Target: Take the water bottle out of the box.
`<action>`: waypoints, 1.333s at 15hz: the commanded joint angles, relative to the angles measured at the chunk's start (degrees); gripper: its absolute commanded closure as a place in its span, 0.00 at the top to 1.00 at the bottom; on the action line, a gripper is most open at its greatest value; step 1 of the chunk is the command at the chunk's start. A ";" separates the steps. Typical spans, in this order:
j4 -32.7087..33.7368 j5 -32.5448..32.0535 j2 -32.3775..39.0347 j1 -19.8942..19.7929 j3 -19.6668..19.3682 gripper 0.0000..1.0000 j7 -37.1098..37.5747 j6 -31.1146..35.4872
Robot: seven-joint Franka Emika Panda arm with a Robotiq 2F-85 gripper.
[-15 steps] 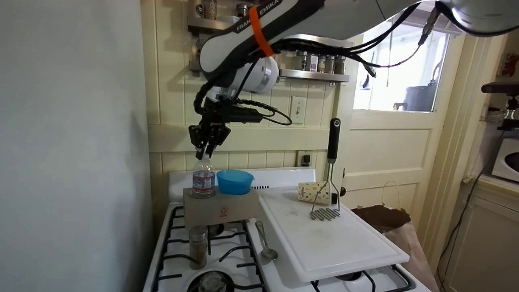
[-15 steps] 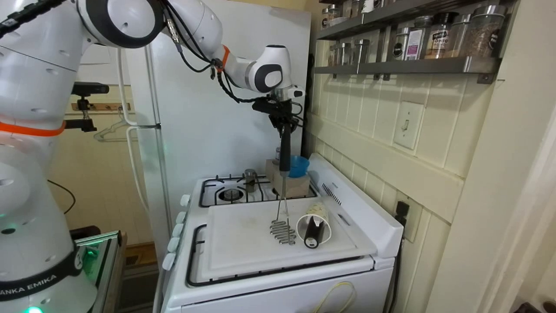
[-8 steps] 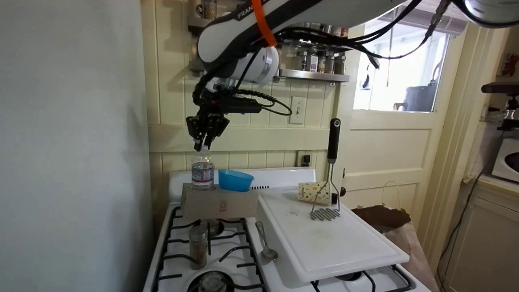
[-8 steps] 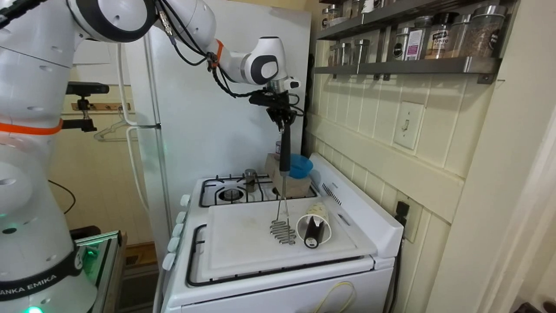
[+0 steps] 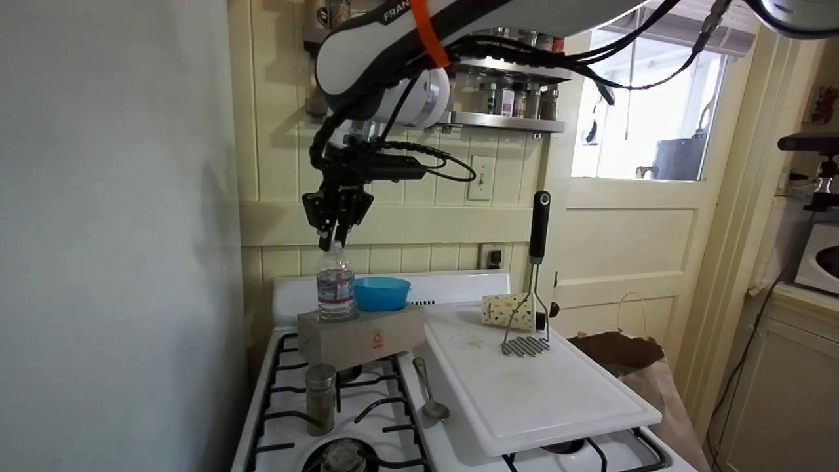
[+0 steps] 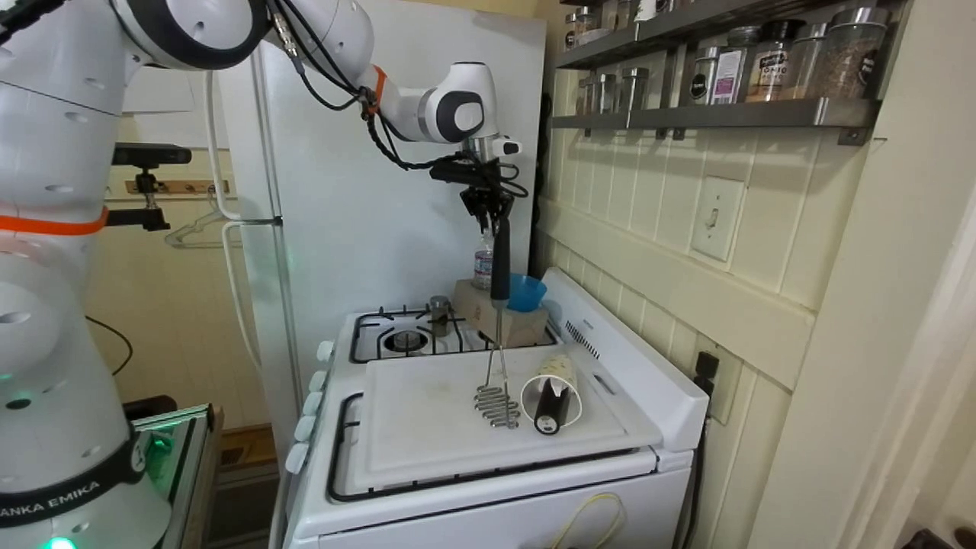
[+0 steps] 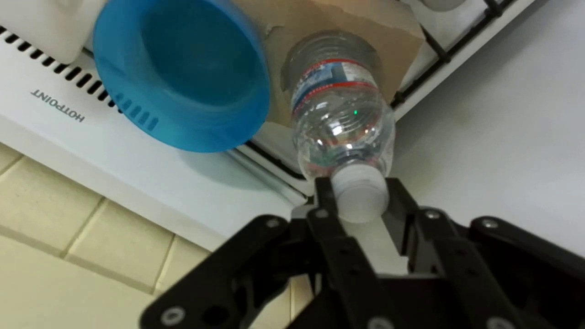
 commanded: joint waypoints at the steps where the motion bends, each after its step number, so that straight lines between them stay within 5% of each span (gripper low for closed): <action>1: 0.36 -1.62 0.97 1.23 -0.35 0.08 2.04 -3.63; 20: -1.07 -0.82 -2.51 0.71 -0.78 0.08 5.58 0.78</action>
